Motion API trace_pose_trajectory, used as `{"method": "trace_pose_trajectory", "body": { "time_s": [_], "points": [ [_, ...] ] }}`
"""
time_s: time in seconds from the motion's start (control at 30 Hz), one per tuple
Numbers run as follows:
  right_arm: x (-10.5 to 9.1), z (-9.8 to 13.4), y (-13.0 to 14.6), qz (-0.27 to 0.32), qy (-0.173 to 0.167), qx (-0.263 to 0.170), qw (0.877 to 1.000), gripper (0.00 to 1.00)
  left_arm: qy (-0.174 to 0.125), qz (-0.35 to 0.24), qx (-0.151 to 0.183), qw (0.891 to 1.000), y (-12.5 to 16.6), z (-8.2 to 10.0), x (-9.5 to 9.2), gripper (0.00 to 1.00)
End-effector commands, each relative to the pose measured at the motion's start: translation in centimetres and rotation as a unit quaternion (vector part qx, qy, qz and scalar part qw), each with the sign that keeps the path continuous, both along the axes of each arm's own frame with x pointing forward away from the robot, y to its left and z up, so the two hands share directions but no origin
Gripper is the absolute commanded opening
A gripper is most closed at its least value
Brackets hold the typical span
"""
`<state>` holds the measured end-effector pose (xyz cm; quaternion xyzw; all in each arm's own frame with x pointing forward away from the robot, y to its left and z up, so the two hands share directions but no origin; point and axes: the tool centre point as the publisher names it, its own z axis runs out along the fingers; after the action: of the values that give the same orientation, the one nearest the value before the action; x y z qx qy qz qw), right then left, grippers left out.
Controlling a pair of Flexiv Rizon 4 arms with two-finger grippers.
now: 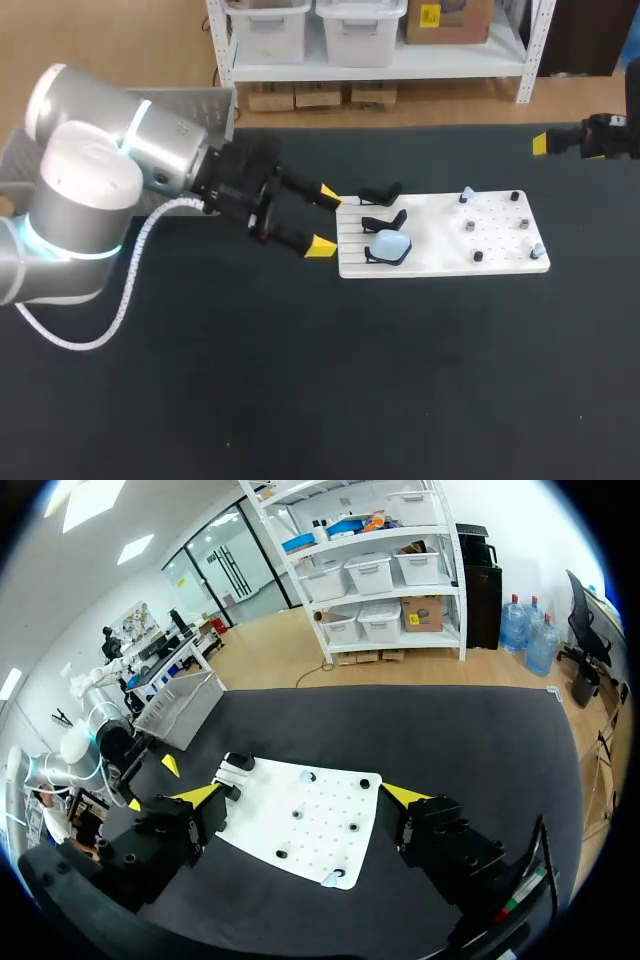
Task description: Pick up each earbud case from the left stands, insert the matching earbuds, close the lid, and place the case in the box.
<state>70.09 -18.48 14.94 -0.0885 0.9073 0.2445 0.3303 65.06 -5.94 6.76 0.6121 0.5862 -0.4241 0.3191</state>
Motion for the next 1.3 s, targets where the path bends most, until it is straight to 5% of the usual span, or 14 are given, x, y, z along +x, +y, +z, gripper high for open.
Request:
{"method": "trace_pose_trajectory", "body": {
  "time_s": [0.03, 0.53, 1.03, 1.23, 1.3],
  "points": [
    [0.0, 0.0, 0.0, 0.000, 0.000, 0.000, 1.000, 1.00, -0.004, 0.006, -0.004, 1.000, -1.6, -0.9, -0.3, 1.00],
    [0.0, 0.0, 0.0, 0.000, 0.000, 0.000, 1.000, 1.00, -0.035, 0.010, -0.007, 0.999, -3.1, -2.2, -1.3, 1.00],
    [0.0, 0.0, 0.0, 0.000, 0.000, 0.000, 1.000, 1.00, -0.025, 0.012, -0.014, 1.000, -3.5, -3.7, -0.9, 1.00],
    [0.0, 0.0, 0.0, 0.000, 0.000, 0.000, 1.000, 1.00, -0.023, 0.010, -0.010, 1.000, -3.9, -3.8, -0.4, 0.86],
    [0.0, 0.0, 0.0, 0.000, 0.000, 0.000, 1.000, 1.00, -0.023, 0.010, -0.007, 1.000, -3.9, -3.7, -0.1, 0.75]
  ]
}}
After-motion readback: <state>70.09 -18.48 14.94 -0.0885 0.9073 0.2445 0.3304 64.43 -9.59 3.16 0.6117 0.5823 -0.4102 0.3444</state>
